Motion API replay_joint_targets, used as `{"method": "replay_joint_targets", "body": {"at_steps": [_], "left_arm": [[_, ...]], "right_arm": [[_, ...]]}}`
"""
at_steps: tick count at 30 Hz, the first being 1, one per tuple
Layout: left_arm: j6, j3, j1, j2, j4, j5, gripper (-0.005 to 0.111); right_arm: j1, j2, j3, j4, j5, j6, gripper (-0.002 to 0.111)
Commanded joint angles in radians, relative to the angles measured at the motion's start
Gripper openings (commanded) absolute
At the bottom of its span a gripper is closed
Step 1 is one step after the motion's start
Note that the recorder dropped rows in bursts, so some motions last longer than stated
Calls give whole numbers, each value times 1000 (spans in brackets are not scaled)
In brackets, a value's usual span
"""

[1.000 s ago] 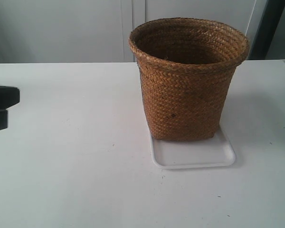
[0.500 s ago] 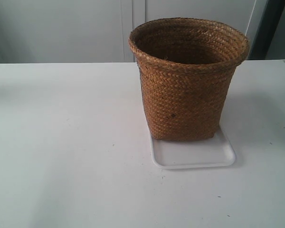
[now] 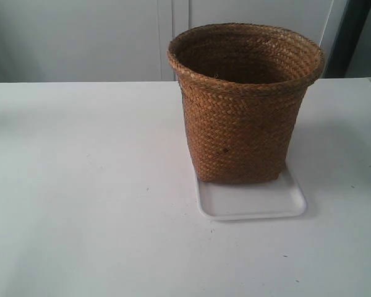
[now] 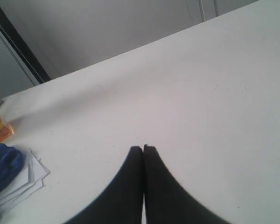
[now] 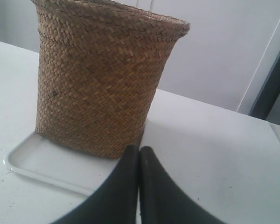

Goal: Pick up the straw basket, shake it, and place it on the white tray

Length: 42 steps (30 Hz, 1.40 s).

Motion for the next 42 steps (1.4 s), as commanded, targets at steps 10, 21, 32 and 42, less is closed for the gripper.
{"method": "replay_joint_targets", "body": {"at_steps": [10, 21, 32, 42], "left_arm": [[-6, 39, 31, -90, -55, 64, 0], [-6, 39, 53, -90, -55, 166, 0], [-6, 39, 53, -90, -55, 166, 0], [-6, 39, 53, -90, -55, 166, 0]], "right_arm": [[7, -4, 4, -6, -1, 4, 0], [7, -4, 4, -6, -1, 4, 0], [7, -4, 4, -6, -1, 4, 0], [7, -4, 4, -6, -1, 4, 0]]}}
